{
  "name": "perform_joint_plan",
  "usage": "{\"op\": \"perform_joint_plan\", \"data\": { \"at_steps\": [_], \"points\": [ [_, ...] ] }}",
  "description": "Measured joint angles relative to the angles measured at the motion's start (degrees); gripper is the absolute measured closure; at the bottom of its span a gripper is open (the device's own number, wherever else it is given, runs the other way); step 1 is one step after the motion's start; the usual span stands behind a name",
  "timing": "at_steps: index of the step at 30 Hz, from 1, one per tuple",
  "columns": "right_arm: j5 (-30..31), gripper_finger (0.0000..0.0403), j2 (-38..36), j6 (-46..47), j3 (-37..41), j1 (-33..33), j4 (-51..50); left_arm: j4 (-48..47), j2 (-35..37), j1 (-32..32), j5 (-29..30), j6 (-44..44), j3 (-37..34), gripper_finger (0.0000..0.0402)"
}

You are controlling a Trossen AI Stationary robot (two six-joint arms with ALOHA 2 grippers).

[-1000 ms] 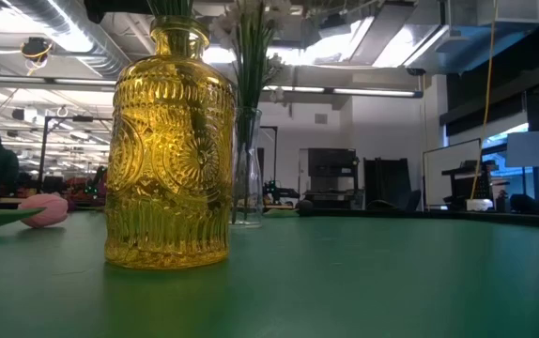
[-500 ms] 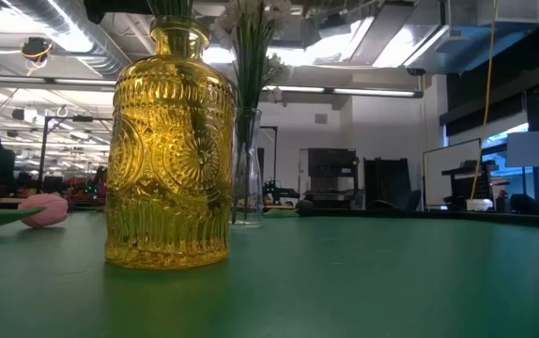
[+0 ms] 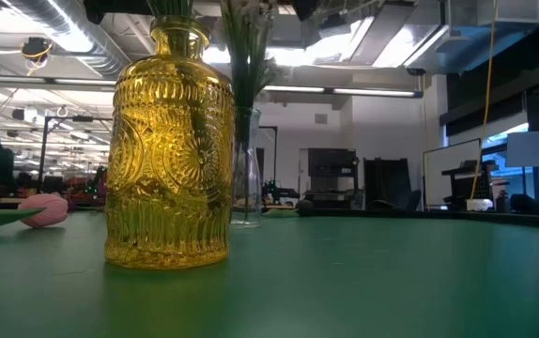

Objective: Sort flowers into vase by color
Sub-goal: Put the top pink flower into the transparent vase, then put the black flower into the yellow vase

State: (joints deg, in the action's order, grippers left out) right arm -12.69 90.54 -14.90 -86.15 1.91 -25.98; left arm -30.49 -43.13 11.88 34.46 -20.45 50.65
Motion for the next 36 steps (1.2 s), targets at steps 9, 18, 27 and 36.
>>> {"op": "perform_joint_plan", "data": {
  "at_steps": [9,18,27,36],
  "points": [
    [0.0,0.0397,1.4,1.2,0.0,0.0,-3.0,0.0,0.0,0.0,0.0,0.0,0.0,0.0221],
    [0.0,0.0348,3.5,1.2,0.0,0.0,-5.5,0.0,0.0,0.0,0.0,0.0,0.0,0.0221],
    [3.7,0.0215,1.5,2.6,0.0,0.0,-6.3,0.0,0.0,0.0,0.0,0.0,0.0,0.0221],
    [7.1,0.0116,-4.3,4.7,0.0,-0.1,-12.5,0.0,0.0,0.0,0.0,0.0,0.0,0.0221]
  ]
}}
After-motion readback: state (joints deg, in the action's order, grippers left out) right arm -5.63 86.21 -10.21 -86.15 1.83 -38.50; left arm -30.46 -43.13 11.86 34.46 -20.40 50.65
